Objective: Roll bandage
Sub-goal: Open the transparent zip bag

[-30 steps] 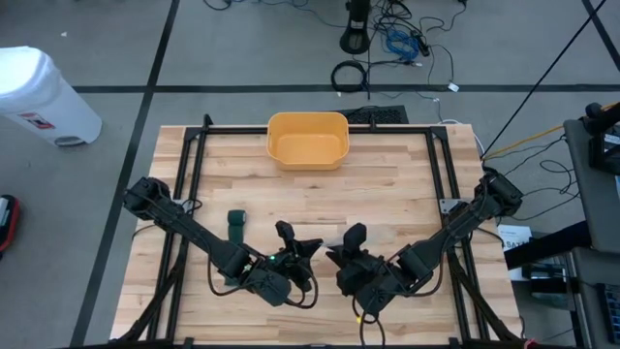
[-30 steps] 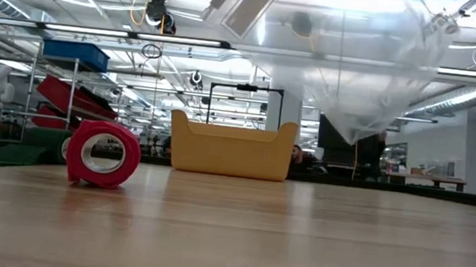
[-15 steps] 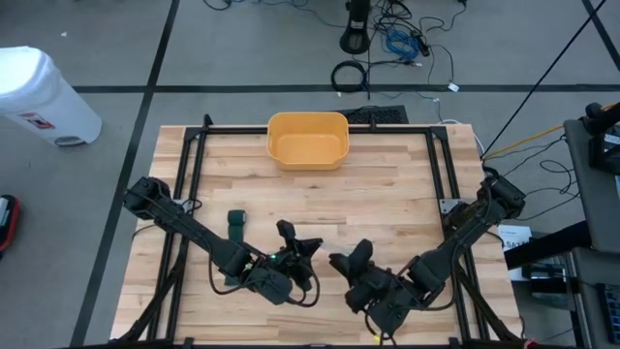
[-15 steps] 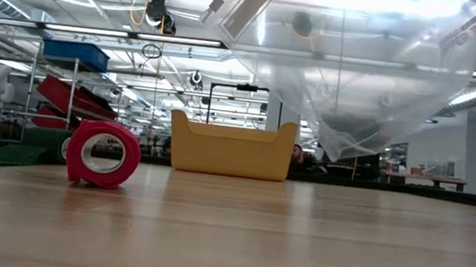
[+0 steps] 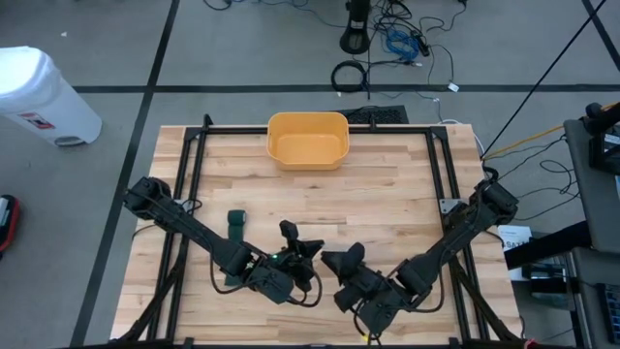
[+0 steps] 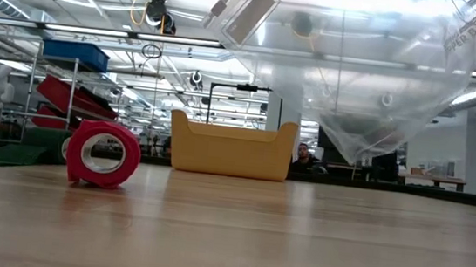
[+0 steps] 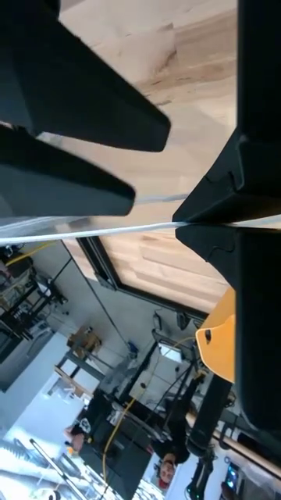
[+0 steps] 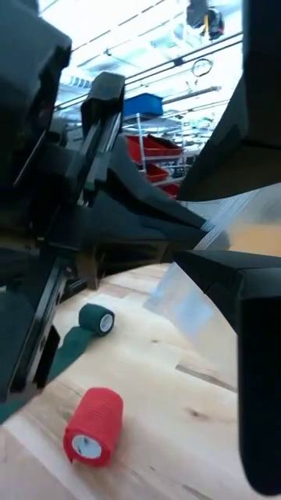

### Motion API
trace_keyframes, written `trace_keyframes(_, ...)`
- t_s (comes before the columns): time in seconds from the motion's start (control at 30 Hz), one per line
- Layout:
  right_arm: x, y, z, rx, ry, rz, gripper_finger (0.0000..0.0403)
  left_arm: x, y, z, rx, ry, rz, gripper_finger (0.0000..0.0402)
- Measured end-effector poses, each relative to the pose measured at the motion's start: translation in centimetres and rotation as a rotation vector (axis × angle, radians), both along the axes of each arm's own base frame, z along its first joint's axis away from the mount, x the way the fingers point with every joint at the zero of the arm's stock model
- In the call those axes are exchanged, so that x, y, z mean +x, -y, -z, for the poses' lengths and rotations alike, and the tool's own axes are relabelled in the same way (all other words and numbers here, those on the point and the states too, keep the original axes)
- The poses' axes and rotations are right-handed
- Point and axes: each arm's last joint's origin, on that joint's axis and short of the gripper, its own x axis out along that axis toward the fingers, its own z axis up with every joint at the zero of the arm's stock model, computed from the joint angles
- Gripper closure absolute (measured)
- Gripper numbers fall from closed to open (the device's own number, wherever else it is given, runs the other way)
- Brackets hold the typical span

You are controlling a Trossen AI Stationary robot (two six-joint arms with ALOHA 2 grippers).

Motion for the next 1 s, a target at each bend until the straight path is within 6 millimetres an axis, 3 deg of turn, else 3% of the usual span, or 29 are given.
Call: trace_keyframes(1.0, -0.3, 1.3, 1.0, 0.009, -0.045, 0.070, 0.0307, -0.8, 1.4, -0.2, 0.103, -0.014, 0.015, 0.0398)
